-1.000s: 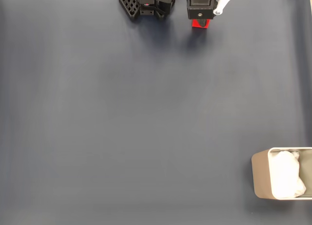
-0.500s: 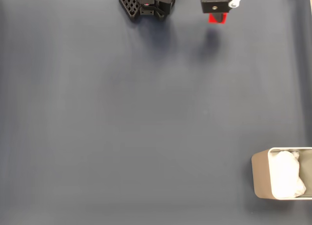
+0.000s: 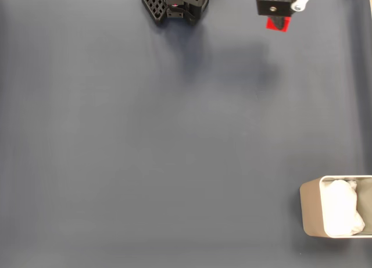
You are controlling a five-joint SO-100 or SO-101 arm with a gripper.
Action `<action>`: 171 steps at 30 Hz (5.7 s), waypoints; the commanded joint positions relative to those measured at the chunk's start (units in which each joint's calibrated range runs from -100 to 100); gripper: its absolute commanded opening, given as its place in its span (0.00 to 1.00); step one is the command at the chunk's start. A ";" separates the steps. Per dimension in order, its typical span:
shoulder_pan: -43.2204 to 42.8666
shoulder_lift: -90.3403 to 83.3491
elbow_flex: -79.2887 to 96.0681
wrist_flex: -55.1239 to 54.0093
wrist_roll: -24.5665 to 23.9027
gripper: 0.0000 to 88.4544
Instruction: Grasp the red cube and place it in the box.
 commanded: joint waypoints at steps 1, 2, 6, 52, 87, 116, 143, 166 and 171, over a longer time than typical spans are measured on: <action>2.55 3.08 -7.71 0.72 -0.29 0.07; 3.26 4.21 -9.36 0.89 -0.24 0.07; 6.10 9.15 -16.29 1.62 0.00 0.07; 26.34 64.09 -90.29 0.89 -2.64 0.05; 30.32 82.63 -108.44 -10.75 -4.54 0.04; 30.04 87.66 -111.64 -13.70 -4.74 0.04; 29.75 86.79 -112.73 -9.52 -1.07 0.36; 30.39 87.49 -114.28 -7.23 0.98 0.46; 30.39 87.66 -114.28 -7.56 0.93 0.46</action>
